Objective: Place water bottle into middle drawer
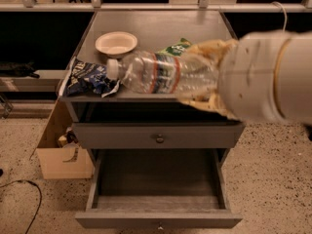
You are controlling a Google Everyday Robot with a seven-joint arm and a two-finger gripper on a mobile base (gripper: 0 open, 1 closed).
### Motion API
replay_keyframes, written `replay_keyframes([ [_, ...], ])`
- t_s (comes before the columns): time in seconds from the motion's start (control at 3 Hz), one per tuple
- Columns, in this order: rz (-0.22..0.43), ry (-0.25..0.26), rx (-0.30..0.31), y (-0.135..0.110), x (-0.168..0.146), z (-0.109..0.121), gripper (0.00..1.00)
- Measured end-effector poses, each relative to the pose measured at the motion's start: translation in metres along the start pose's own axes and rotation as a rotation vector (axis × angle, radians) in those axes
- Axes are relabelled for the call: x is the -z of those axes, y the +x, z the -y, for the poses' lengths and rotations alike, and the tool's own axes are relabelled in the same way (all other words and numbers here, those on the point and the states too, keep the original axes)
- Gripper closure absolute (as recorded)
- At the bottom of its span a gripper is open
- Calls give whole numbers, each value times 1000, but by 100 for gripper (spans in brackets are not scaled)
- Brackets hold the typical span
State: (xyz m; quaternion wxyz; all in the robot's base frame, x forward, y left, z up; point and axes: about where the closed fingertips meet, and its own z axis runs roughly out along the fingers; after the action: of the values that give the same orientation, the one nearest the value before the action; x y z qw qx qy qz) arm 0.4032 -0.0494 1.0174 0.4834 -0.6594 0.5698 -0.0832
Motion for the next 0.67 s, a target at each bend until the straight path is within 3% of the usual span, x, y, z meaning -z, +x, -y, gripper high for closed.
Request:
replay_keyframes([
  [0.33, 21, -23, -154, 32, -21, -77, 100],
  [0.67, 21, -10, -121, 21, -17, -70, 100],
])
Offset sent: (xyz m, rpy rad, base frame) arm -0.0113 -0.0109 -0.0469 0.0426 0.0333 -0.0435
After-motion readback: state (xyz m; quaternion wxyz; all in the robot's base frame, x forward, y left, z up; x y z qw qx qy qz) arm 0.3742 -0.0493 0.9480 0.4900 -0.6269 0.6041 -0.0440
